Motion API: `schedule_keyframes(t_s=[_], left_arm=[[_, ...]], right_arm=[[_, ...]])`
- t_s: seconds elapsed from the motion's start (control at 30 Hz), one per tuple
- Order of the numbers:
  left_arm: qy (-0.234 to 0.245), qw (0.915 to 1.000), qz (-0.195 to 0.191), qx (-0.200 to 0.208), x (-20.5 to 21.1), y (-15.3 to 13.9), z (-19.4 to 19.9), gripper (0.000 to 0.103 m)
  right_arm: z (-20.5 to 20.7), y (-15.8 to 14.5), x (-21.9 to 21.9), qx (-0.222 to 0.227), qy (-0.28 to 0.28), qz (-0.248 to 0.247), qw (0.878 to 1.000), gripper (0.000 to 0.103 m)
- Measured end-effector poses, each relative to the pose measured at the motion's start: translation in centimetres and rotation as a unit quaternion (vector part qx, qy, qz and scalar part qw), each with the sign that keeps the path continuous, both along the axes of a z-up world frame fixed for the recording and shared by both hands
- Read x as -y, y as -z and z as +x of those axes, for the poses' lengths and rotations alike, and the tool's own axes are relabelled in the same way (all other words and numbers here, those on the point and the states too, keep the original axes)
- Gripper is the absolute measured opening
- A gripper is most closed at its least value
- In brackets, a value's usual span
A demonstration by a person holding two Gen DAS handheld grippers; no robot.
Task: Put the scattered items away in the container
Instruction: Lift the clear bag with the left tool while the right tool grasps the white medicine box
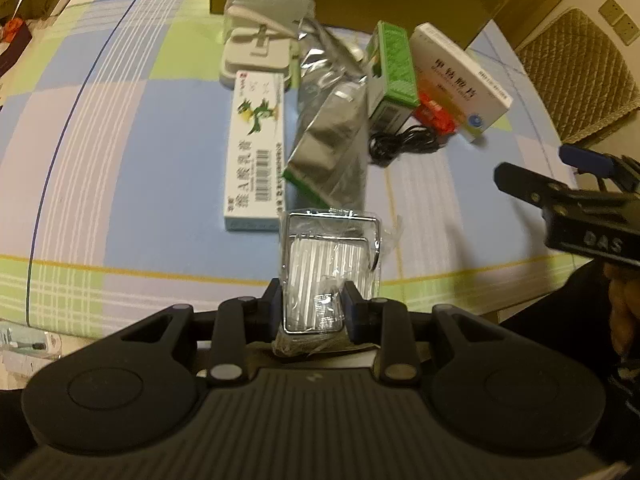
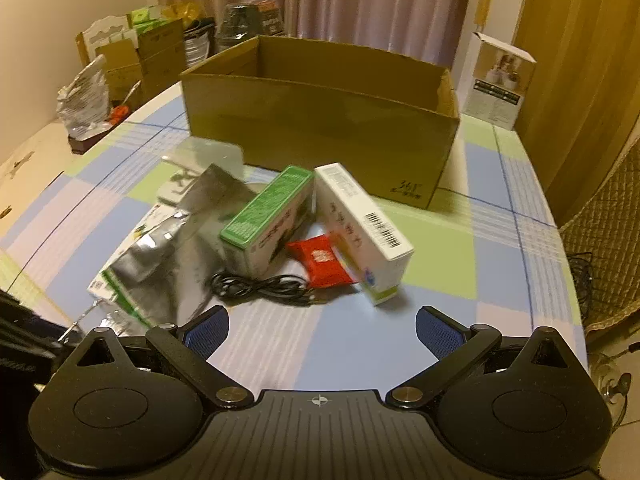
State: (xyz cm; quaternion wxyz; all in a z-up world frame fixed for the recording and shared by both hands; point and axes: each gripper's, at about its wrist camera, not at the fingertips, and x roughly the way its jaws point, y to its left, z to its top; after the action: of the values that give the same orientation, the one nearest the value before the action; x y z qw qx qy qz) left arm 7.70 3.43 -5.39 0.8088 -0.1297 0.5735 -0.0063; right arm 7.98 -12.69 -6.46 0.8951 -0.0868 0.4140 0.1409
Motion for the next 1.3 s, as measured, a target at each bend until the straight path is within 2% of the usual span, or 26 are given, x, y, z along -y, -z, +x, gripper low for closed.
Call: schedule_keyframes(t_s=[0.3,0.33,0.37,0.63,0.87,0.97,1.17,1.23,1.27,1.3], left_arm=[[-0.007,0.9997,-0.002,0.024,0.9,-1.8,0.2,0.026],[-0.058,0.9980,0.006,0.025,1.0,-2.1,0.1,0.026],[-0.122,0.9920,0.018,0.025,1.1,-2.3,0.1,0.026],[-0.128,0.9898,0.023,0.058,1.1,-4.8,0.8,0.026],[-0.132,0.9876,0.036,0.078,-0.3,-6.1,3.1,0.025],[-0.131,0.9875,0.036,0.080,-0.8,-5.9,4.2,0.026],[-0.131,0.9874,0.037,0.080,-1.6,-5.2,6.3,0.026],[-0.130,0.9875,0.037,0.081,-1.8,-5.0,6.9,0.025],[-0.129,0.9875,0.037,0.082,-1.9,-5.0,7.1,0.025],[-0.130,0.9875,0.036,0.082,-1.9,-4.9,7.3,0.026]], right_arm=[[0.4,-0.4,1.0,0.011,0.007,-0.004,1.000,0.103],[0.4,-0.4,1.0,0.011,0.007,-0.004,1.000,0.103],[0.4,-0.4,1.1,0.012,0.007,-0.004,1.000,0.103],[2.0,-0.7,1.5,0.025,-0.009,-0.013,1.000,0.103],[5.5,-0.2,1.2,0.037,-0.085,-0.047,0.995,0.103],[7.4,0.5,0.8,0.021,-0.122,-0.059,0.991,0.076],[10.5,2.1,0.3,-0.001,-0.157,-0.083,0.984,0.076],[11.3,2.6,0.1,-0.017,-0.169,-0.087,0.982,0.063],[11.6,2.9,0.1,-0.026,-0.173,-0.088,0.981,0.051],[12.0,3.2,0.1,-0.033,-0.176,-0.091,0.980,0.050]])
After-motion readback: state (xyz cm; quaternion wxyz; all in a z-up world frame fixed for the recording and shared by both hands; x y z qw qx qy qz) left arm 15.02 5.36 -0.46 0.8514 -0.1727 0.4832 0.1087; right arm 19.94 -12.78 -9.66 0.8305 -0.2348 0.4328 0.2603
